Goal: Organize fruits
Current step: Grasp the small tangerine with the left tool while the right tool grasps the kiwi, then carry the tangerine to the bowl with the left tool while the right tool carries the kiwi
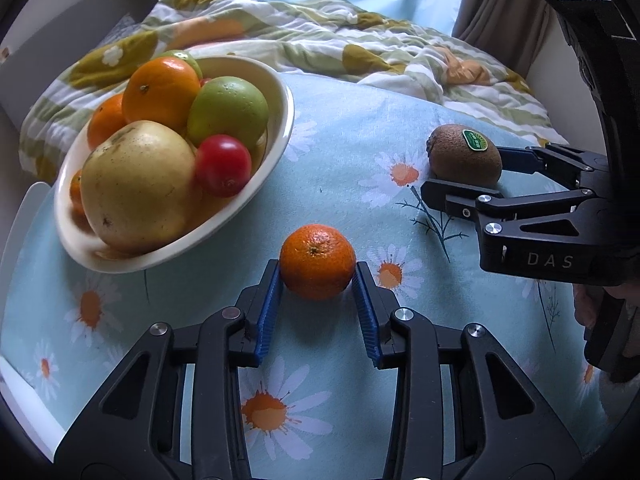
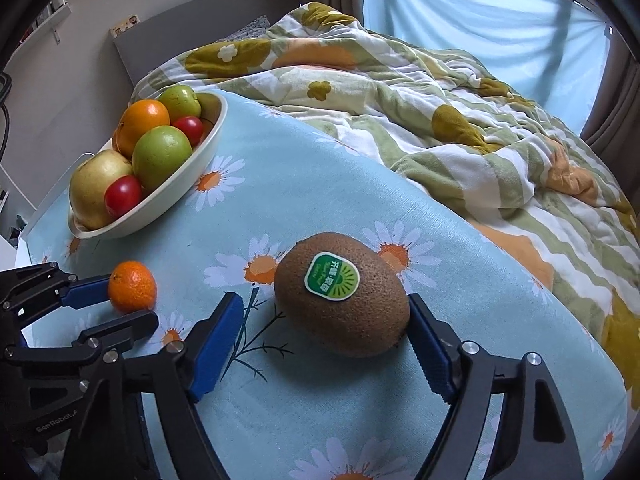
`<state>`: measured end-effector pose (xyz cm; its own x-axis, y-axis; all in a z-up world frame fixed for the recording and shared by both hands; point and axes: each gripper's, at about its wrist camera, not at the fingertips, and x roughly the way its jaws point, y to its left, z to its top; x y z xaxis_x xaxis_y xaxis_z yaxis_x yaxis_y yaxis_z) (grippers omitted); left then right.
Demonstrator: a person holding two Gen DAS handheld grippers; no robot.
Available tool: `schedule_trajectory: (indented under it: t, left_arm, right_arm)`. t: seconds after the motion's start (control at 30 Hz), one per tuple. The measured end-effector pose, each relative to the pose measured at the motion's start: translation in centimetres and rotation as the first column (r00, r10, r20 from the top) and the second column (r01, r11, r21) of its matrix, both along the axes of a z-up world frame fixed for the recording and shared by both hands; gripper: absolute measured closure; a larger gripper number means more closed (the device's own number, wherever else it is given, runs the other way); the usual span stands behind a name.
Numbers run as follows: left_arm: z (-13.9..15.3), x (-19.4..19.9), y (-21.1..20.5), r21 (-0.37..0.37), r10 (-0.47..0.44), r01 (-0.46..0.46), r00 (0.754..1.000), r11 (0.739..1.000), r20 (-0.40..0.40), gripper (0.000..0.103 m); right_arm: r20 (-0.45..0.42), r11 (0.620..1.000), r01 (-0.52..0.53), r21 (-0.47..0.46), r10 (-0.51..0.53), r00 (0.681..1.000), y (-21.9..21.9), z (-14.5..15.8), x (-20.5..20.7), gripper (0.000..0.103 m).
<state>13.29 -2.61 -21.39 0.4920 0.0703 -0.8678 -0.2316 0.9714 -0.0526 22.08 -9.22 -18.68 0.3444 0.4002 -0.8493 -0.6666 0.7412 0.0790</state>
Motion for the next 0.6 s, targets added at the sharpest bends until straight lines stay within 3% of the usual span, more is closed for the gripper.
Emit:
schedule_trajectory:
  t: [0.13,0.23,0.6]
  left_arm:
    - [0.0,-0.4,0.5,-0.010,0.008,-0.008,1.000,1.000,0.000,0.061]
    - [0.1,-0.7,0.7,-0.015,0.014,-0.014,1.000,1.000,0.002,0.061]
    - [1.6,-1.9,1.4,-0.025,0.024,-0.023,0.999,0.999,0.030,0.061]
  right_arm:
    - [0.016,1.000,0.025,-0.005,-0.025,1.000,0.2,0.0,0.3,0.033]
    - [0.032,0.999,0.043,-0.009,-0.043,0.999,0.3,0.1,0.4,0.043]
    - [0.022,0.998,0.061,0.026,-0.061,0.998,0.4,1.5,-0.4,0.047]
